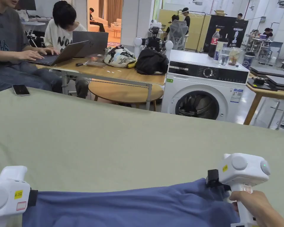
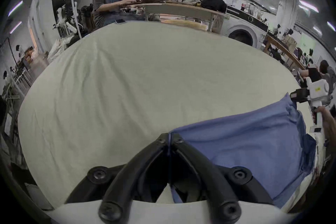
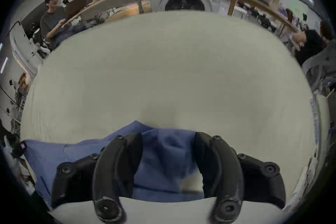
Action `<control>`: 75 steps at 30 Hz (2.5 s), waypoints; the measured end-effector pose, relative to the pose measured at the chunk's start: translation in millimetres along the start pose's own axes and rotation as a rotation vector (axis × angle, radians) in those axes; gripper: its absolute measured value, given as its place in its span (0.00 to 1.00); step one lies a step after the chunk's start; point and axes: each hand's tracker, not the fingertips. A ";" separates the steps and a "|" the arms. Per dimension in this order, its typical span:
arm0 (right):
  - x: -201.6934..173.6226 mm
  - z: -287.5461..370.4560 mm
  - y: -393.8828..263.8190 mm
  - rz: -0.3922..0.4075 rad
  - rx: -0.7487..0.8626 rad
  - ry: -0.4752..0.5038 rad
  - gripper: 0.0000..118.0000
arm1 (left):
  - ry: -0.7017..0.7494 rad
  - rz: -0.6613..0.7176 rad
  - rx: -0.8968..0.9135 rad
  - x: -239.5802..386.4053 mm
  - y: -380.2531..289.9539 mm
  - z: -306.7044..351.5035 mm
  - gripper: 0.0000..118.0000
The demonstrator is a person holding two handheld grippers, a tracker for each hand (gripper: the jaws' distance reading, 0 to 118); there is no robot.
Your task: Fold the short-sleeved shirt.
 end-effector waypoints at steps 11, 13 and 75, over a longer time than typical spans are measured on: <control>-32.5 21.0 -19.7 0.172 0.112 -0.018 0.00 | -0.025 0.007 0.016 0.3 7.5 -1.7 0.00; -24.5 47.5 -23.2 0.114 0.205 -0.015 0.00 | -0.026 -0.005 0.041 0.3 13.0 6.3 0.00; -20.6 470.4 135.3 0.046 1.009 -0.340 0.00 | -0.158 -0.078 0.616 92.8 368.0 241.7 0.00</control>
